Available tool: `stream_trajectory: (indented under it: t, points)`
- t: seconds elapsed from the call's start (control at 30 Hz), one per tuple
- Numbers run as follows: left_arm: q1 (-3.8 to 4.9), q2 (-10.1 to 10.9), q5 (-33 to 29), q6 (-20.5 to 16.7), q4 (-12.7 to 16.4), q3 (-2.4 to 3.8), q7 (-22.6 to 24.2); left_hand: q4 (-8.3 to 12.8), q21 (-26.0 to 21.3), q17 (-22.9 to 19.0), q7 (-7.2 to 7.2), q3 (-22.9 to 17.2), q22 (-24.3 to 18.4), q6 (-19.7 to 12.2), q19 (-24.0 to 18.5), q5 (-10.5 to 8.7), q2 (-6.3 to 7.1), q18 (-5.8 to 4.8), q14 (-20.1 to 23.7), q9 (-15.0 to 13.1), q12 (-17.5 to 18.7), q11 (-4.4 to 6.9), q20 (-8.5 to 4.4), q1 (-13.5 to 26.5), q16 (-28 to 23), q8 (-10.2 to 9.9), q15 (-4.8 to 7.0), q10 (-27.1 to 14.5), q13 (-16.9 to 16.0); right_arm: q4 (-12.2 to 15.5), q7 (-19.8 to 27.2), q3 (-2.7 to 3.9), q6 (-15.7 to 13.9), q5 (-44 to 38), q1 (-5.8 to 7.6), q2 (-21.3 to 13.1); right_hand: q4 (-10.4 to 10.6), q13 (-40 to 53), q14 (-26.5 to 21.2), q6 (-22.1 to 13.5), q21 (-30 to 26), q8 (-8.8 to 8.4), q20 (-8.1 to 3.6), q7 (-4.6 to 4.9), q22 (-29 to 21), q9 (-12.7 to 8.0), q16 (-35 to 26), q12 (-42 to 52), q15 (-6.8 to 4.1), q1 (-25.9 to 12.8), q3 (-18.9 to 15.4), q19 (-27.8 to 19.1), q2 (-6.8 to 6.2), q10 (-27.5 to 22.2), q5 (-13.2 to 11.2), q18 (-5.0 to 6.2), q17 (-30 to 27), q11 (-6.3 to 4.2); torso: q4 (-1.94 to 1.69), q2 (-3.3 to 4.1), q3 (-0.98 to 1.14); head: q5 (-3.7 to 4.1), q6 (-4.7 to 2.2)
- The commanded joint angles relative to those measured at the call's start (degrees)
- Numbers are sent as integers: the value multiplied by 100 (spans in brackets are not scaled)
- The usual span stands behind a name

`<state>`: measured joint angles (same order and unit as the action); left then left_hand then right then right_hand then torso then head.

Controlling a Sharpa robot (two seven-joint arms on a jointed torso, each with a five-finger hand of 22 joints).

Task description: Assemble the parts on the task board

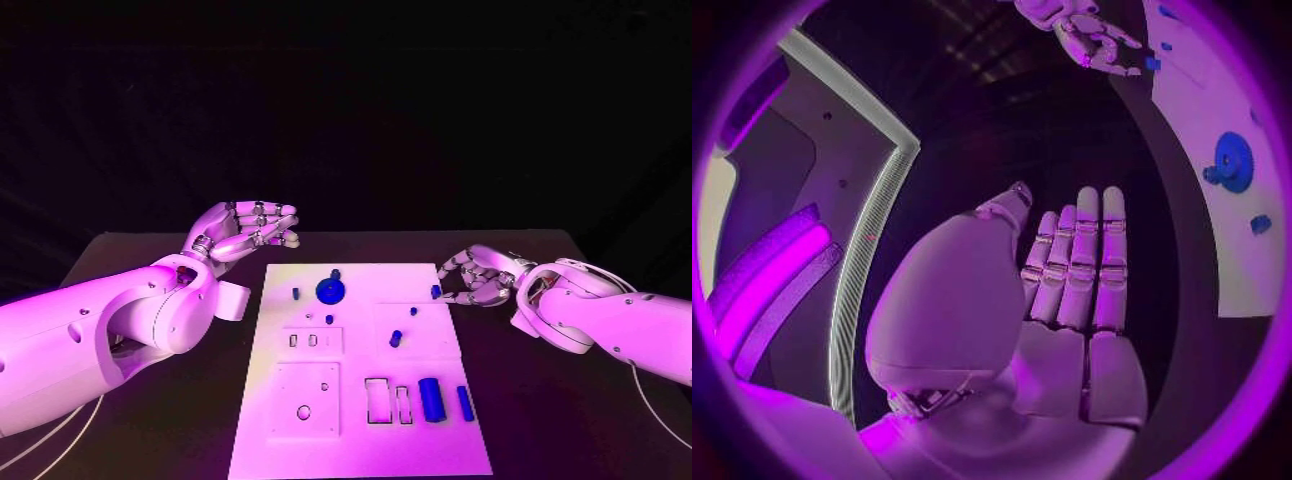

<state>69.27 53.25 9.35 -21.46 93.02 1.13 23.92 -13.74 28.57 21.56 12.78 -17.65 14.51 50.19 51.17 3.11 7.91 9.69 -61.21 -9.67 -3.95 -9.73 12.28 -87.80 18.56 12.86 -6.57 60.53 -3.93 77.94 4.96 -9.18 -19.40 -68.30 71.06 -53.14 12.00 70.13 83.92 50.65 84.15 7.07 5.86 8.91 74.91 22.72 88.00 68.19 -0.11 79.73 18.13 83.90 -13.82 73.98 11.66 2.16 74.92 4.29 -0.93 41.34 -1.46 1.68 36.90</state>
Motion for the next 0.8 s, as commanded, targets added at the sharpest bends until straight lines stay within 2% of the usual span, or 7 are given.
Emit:
stream_trajectory:
  t: [0.03,0.13,0.37,0.63,0.8]
  points:
    - [1,-19,-25,114,1,2,65,-9,24,9,94,-28,9,16,-39,9,26,46,54,-9,21,-29,-20,-15,-38,-32,6,6,-2,-73,228,2,98,9,-41,75,-25,10,515,-35,-3,-33,36,11,1103,-9,37,-22,20,72,-6,232,-3,-31,31,-58,1128,-11,-17,7,-6,-15,18]
    - [1,-19,-26,114,-2,2,64,-9,24,9,94,-28,9,16,-39,9,26,46,54,-9,21,-29,-20,-15,-38,-32,6,6,-2,-149,204,2,96,8,-72,140,-16,14,519,-28,6,-30,36,13,1110,-8,45,-17,20,72,-5,238,14,-26,42,-61,1146,-10,-20,17,1,-17,21]
    - [1,-19,-26,117,-13,2,63,-9,24,9,94,-28,9,16,-39,9,26,46,54,-9,21,-29,-20,-15,-38,-32,6,6,-2,-292,135,3,151,7,-101,259,25,19,521,0,13,-16,36,19,1117,-3,49,-9,23,43,-10,244,50,-17,62,-63,1153,-6,-10,16,-5,-21,37]
    - [0,-28,-26,120,-28,1,60,-9,24,9,94,-28,9,16,-39,9,26,46,54,-9,21,-29,-20,-15,-38,-32,6,6,-2,-383,55,3,199,-14,-117,327,46,48,518,61,29,13,35,18,1130,8,44,28,22,57,27,256,102,18,80,-67,1145,-9,-23,9,-7,-19,65]
    - [-1,-26,-26,120,-33,0,60,-9,24,9,94,-28,9,16,-39,9,26,46,54,-9,21,-29,-20,-15,-38,-32,6,6,-2,-407,41,3,216,-28,-127,348,50,70,516,125,46,42,32,13,1145,16,42,57,17,84,97,270,151,49,82,-72,1141,-15,-13,5,-3,-30,76]
